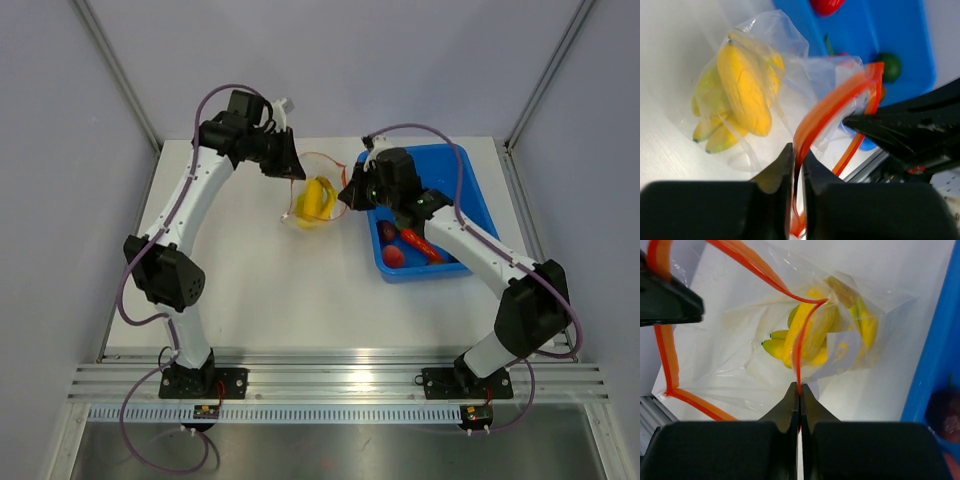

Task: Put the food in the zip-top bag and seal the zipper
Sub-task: Adjust the zipper food storage bag at the center of the board, then zip the zipper food storage bag at the center of the board.

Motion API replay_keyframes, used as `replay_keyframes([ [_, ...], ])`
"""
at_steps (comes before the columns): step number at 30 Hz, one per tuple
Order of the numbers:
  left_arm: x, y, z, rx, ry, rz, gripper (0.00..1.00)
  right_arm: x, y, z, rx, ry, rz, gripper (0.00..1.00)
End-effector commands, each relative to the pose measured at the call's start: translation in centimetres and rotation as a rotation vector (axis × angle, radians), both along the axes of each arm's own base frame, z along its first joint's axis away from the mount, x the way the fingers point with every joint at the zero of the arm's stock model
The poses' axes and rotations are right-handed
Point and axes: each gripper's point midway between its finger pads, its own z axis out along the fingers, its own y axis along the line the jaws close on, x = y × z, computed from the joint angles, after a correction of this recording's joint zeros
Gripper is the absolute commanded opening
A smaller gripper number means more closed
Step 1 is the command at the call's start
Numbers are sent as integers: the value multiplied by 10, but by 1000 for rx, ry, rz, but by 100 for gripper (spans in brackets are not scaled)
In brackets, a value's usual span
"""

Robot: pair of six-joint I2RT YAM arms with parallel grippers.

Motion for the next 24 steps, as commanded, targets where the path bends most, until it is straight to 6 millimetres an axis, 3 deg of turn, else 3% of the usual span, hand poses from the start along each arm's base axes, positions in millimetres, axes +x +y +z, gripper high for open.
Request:
replay_keyframes([
  [1,-14,1,-21,11,37,-48,23,-8,9,-27,144,108,-54,2],
  [3,-19,5,-24,31,47,-52,47,-13,10,-43,182,198,-99,6],
  [7,-29,13,0,41,2,-33,74,-23,17,-63,175,358,-102,8],
  [8,-34,19,14,47,-39,-17,75,-24,19,-62,174,372,-89,7],
  [11,-52,34,26,81,-94,13,77,-26,19,-67,170,393,-93,7],
  [13,-57,51,20,144,-110,65,78,-28,15,-61,167,373,-95,7],
  [16,-75,72,-10,193,-68,168,79,-34,6,-54,140,340,-93,8],
  [17,-84,76,-34,205,-13,191,79,-36,1,-48,134,320,-104,8],
  [19,-90,71,-26,113,-45,236,76,-42,-5,-50,101,312,-94,9],
  [20,-104,63,-43,72,-8,185,75,-45,-7,-45,98,300,-87,10],
  [22,-105,57,-29,8,-138,133,72,-50,-9,-44,67,290,-57,13],
  [23,-106,59,-35,23,-165,127,69,-51,-10,-42,60,290,-50,13],
  [24,-109,64,-53,64,-180,109,66,-53,-10,-41,52,292,-44,13],
])
